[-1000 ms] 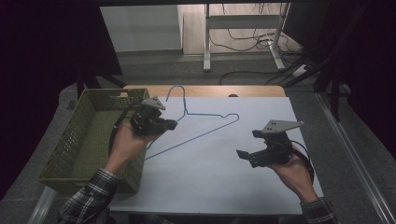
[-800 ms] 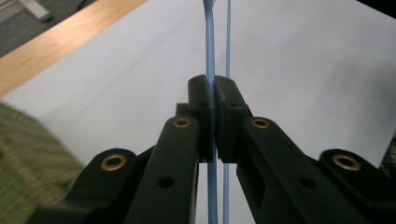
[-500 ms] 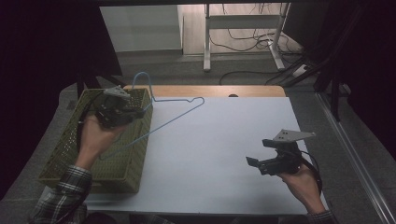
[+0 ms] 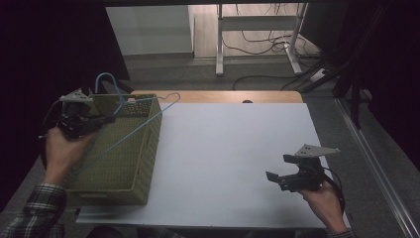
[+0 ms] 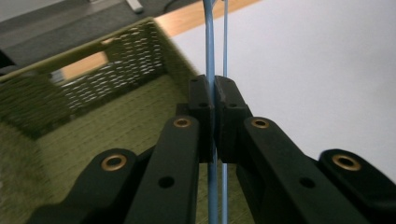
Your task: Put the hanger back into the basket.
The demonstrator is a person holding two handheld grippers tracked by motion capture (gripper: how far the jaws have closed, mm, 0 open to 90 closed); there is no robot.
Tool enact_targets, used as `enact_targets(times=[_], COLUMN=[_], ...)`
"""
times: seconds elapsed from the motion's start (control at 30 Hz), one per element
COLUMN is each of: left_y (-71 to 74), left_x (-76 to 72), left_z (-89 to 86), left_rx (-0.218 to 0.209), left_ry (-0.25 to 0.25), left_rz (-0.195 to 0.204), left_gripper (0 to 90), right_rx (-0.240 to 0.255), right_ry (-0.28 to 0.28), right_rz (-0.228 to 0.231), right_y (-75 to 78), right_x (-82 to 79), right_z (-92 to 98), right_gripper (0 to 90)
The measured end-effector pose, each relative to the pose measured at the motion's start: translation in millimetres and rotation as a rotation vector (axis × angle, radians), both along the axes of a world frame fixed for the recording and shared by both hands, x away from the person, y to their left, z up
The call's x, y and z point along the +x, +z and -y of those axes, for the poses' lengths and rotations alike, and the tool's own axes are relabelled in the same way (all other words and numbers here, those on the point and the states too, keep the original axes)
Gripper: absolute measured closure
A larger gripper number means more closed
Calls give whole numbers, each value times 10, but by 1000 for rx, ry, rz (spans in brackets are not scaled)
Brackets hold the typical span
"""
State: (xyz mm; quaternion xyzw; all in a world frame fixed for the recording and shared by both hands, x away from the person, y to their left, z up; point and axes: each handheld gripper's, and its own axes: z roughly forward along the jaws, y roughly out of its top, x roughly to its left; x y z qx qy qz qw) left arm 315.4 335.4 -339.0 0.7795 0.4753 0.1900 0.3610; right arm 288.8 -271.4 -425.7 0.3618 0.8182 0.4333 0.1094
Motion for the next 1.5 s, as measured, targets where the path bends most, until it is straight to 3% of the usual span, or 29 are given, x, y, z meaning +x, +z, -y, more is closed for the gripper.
enact_targets(times=[0.3,0.53,0.87,1.17,1.37,1.5], left_y=[-99,-182,-578,-918,-1064,-1176], left_x=[-119,-130,-22,107,219,284], left_z=[-438,-627,-734,-724,-646,-626], left_rx=[-4,12,-24,-35,1,65], left_ry=[83,98,104,124,137,151], left_rz=[20,30,26,-51,-123,-217], left_gripper=[877,877,877,877,875,867], right_rx=[9,18,16,13,-5,3], right_ry=[-44,-79,-87,-76,-60,-61], right_rz=[5,-17,-33,-53,-59,-60], right_y=[-60,-137,-187,-248,-268,-266], right_x=[-67,-106,-98,-80,-83,-77], right_z=[154,269,293,276,237,246], right_gripper=[65,65,62,61,59,58])
